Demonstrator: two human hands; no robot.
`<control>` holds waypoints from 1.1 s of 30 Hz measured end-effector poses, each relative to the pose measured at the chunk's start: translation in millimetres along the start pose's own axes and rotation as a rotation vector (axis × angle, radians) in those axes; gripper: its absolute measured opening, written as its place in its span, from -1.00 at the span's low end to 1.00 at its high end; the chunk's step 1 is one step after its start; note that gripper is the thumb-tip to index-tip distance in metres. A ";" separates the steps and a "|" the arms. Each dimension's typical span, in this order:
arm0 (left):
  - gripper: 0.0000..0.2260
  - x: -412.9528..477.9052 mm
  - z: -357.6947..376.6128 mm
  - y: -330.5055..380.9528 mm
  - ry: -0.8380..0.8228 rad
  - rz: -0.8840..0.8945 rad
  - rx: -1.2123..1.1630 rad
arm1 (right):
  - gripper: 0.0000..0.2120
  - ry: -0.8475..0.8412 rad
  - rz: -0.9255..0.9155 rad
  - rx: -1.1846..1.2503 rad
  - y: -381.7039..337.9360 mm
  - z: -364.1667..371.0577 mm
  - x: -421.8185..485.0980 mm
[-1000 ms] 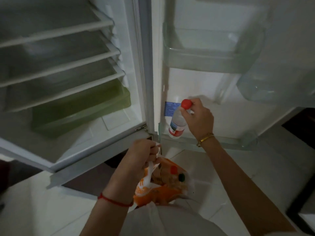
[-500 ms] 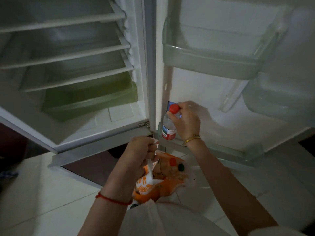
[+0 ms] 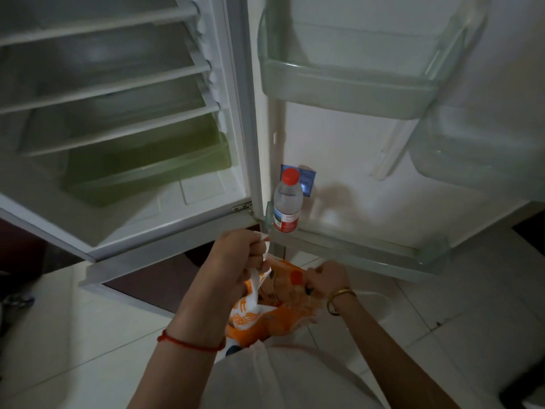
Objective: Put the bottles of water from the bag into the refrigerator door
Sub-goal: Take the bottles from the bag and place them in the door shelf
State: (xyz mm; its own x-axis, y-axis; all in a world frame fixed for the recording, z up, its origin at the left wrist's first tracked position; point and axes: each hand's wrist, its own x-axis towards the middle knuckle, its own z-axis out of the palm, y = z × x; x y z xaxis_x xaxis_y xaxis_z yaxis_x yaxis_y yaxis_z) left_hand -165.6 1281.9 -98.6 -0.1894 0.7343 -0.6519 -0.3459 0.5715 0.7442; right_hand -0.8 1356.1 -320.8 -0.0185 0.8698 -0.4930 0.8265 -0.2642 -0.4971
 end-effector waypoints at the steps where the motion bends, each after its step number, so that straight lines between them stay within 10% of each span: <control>1: -0.59 -1.1 0.0 -1.0 0.002 0.002 0.003 | -0.62 -0.080 0.034 0.028 4.6 10.0 0.4; 13: -0.63 -2.0 -3.6 -2.8 -0.020 0.011 -0.034 | -0.63 -0.132 0.210 0.327 -8.1 43.8 5.0; 20: -0.38 2.4 -18.2 -0.9 -0.012 -0.010 -0.119 | -0.60 0.088 -0.214 -0.002 -26.5 18.1 -32.6; 33: -0.66 6.3 -1.2 -12.6 0.017 0.082 0.006 | -0.83 0.622 -0.669 0.182 -48.3 -124.3 -106.9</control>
State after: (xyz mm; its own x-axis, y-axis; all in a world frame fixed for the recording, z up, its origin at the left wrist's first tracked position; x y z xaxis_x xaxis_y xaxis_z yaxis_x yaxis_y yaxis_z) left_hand -163.6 1279.0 -112.3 -0.2320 0.7724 -0.5912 -0.3231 0.5121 0.7958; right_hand 31.2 1327.7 -155.4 -0.1112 0.9176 0.3816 0.6505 0.3575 -0.6701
